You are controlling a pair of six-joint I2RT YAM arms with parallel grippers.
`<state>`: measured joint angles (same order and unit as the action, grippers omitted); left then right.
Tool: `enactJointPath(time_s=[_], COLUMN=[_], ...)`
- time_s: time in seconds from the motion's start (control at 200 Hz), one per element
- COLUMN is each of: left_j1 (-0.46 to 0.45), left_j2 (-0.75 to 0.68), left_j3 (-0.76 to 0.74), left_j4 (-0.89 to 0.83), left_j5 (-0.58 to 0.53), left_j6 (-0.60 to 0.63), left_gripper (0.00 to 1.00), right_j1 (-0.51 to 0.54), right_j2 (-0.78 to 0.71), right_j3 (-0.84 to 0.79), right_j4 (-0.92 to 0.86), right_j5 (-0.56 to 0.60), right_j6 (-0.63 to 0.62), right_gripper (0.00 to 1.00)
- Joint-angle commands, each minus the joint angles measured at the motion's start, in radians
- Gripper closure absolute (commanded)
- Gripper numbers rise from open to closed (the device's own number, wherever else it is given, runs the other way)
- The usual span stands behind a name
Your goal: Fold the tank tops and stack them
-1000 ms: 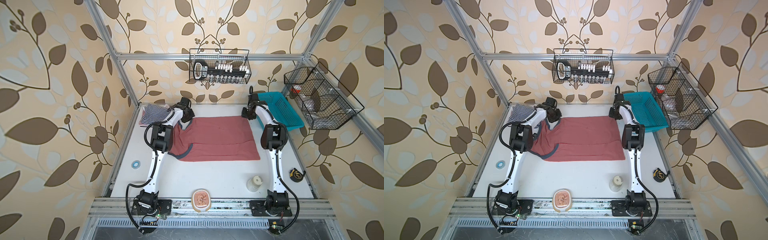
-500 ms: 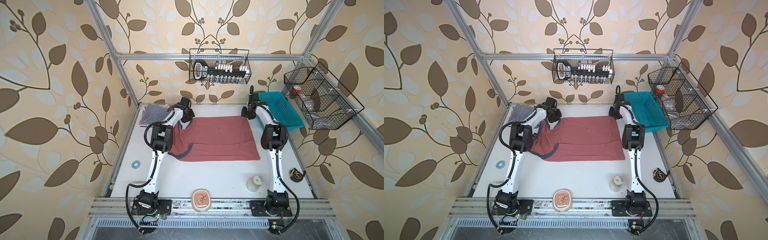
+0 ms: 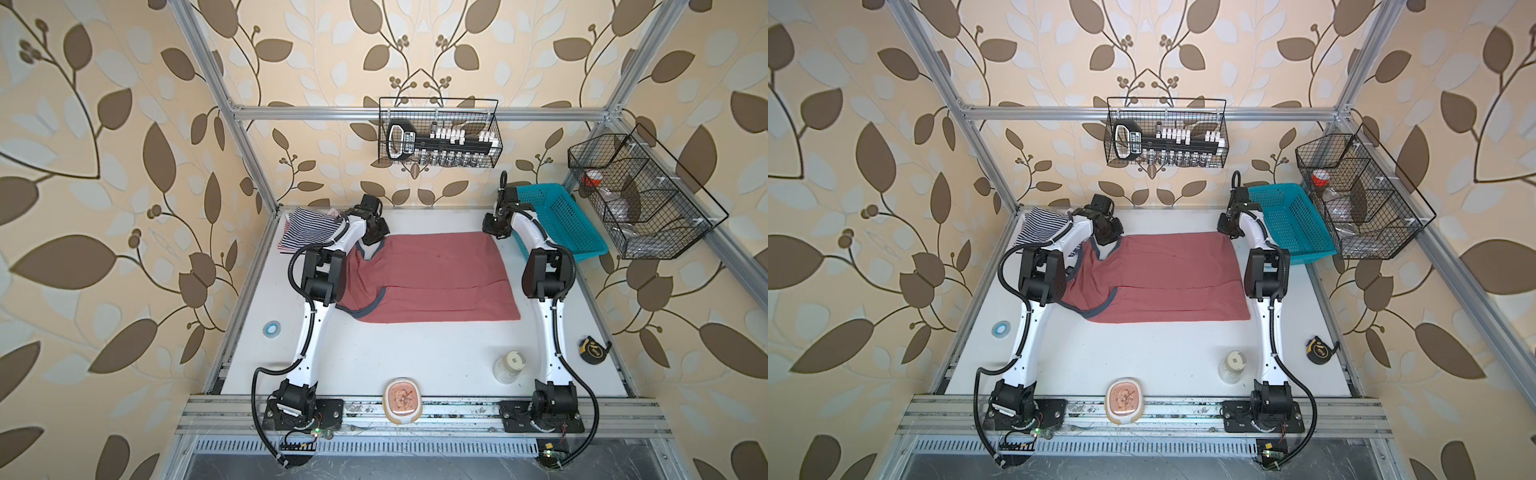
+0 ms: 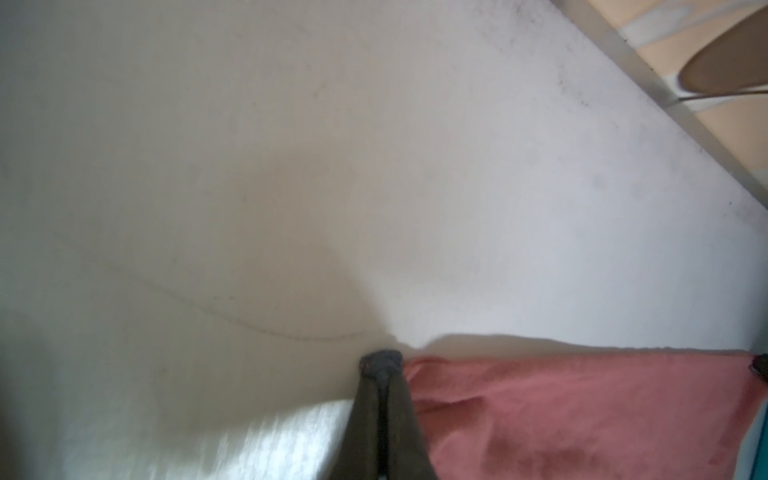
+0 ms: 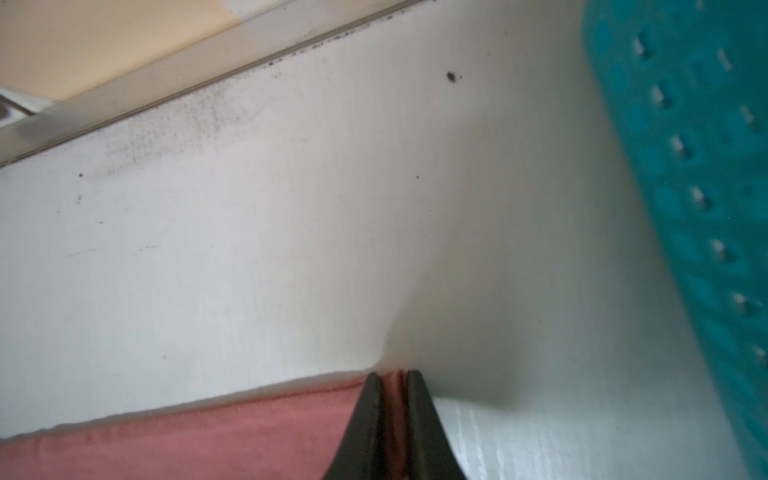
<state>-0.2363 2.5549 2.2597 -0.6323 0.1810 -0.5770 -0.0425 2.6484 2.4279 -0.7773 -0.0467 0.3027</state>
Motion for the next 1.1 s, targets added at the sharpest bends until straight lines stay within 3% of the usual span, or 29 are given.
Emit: enactJointPath(time_s=[0.0,0.595,0.845,1.095], left_j1=[-0.005,-0.005,-0.005,-0.005], left_j2=[-0.086,-0.199,-0.254,-0.337], left_j3=[-0.009,-0.029,-0.121,-0.303], left_j4=[-0.032,-0.003,0.006,0.069], left_j5=[0.009,0.020,0.037,0.038], left_j6=[0.027,0.055,0.086,0.097], left_gripper=[1.00,1.00,1.00,1.00], right_j1=[-0.045,-0.046,-0.046,-0.046], right_j2=[-0.048,-0.338,-0.445,-0.524], right_j3=[-0.071,-0.440,-0.569,-0.691], right_j4=[0.015,0.234,0.286,0.308], right_j5=[0.042,-0.036,-0.058,-0.081], right_j6=[0.020,-0.008,-0.020,-0.054], right_gripper=[0.97,1.00,1.00,1.00])
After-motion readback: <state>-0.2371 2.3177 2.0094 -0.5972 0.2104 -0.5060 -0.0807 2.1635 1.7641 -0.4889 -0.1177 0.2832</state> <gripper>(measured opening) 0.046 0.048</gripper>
